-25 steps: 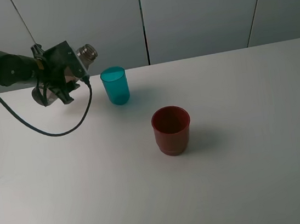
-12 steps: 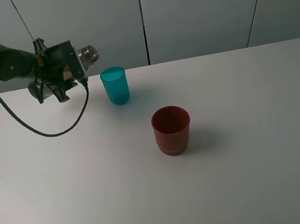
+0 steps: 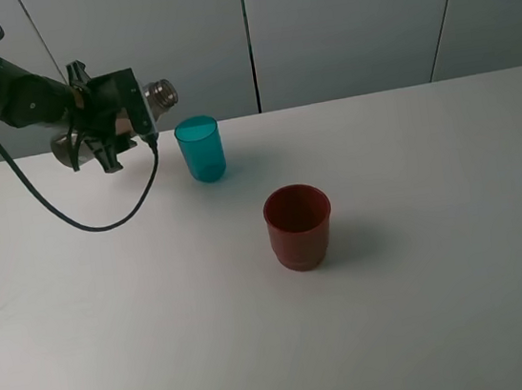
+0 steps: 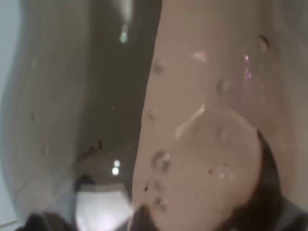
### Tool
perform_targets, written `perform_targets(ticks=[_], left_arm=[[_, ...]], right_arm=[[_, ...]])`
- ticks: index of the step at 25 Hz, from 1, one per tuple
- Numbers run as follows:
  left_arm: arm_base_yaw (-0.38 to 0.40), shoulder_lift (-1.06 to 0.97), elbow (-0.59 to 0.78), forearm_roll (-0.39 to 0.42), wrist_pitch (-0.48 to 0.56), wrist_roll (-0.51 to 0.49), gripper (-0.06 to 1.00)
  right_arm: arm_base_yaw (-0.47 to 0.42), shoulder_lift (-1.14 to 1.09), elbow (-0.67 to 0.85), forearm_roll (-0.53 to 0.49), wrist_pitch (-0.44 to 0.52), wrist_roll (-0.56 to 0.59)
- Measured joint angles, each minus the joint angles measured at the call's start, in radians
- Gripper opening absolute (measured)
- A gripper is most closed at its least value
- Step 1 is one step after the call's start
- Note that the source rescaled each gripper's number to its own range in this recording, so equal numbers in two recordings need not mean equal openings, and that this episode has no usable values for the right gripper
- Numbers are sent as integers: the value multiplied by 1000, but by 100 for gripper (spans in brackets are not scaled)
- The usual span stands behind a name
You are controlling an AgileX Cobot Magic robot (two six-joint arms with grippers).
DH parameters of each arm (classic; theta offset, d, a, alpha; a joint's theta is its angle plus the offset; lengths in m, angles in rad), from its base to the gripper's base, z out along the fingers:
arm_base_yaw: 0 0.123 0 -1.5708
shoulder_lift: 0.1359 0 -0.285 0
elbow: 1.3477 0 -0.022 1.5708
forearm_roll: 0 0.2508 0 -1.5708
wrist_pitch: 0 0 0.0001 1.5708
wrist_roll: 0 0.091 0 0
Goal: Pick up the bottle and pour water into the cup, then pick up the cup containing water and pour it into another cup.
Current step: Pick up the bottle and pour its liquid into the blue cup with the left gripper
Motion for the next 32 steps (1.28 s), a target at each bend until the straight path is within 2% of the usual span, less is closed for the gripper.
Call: perform_targets(ticks=[12, 27, 32], left_arm=[[-12, 0, -46, 97, 81, 2, 1], [-33, 0, -54, 243, 101, 2, 1], [-35, 0, -54, 265, 101, 1, 1]], right_arm=[[0, 0, 0, 0, 0, 0], [0, 0, 0, 0, 0, 0], [0, 0, 0, 0, 0, 0]])
